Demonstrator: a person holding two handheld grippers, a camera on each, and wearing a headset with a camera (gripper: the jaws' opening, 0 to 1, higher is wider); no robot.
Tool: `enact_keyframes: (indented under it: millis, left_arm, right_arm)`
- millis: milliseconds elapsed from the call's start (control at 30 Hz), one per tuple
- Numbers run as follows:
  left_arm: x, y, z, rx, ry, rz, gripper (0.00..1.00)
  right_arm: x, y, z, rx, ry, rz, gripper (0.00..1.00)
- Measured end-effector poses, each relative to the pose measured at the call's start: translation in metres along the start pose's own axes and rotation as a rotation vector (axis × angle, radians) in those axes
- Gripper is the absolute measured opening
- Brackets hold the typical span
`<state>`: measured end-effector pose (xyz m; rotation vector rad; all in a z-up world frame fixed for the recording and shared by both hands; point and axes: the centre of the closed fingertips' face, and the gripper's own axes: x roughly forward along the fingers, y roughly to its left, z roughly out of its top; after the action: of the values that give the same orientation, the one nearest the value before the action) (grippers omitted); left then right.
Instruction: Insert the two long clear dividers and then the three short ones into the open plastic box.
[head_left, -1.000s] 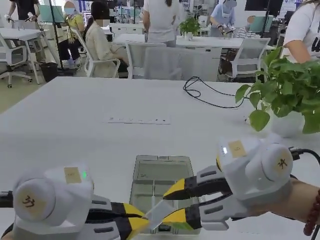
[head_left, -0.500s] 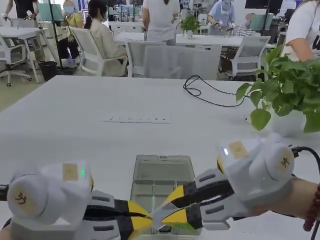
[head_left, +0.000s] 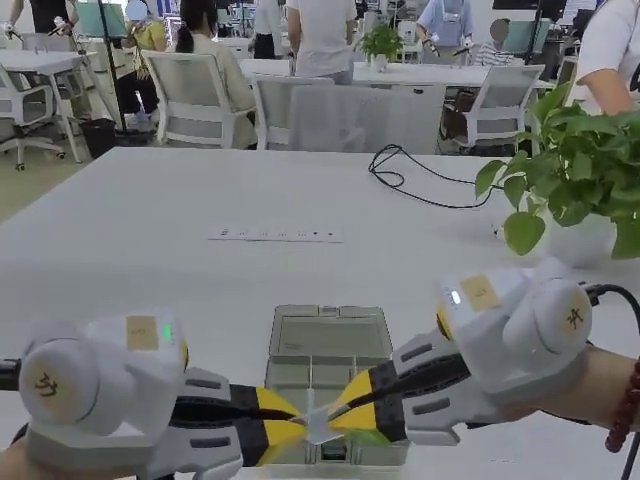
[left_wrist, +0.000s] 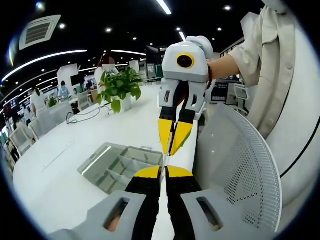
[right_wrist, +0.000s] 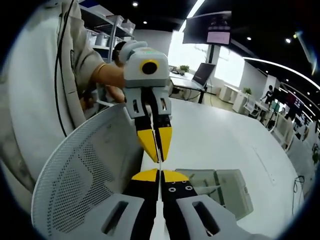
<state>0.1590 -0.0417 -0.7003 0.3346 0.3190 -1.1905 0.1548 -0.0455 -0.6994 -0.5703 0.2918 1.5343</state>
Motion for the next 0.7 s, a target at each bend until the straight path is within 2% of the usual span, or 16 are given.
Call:
enact_keyframes:
  millis: [367,433,600,700]
  left_arm:
    - [-0.003,0.005,0.005,-0.028,-0.028,0.033,0.01]
    - [-0.002,0.006,0.005,-0.060,-0.032,0.037,0.02]
    - [-0.002,0.008,0.005,-0.089,-0.040,0.060,0.03]
    - [-0.002,0.011,0.004,-0.108,-0.044,0.082,0.09]
  right_arm:
    - [-0.002,-0.004,0.004,0.053,-0.013,-0.027,0.03]
    - [-0.002,-0.004,0.004,0.067,-0.010,-0.032,0.03]
    - [-0.004,-0.006,0.004,0.088,-0.005,-0.048,0.02]
    - [-0.005,-0.009,0.005,0.097,-0.001,-0.061,0.02]
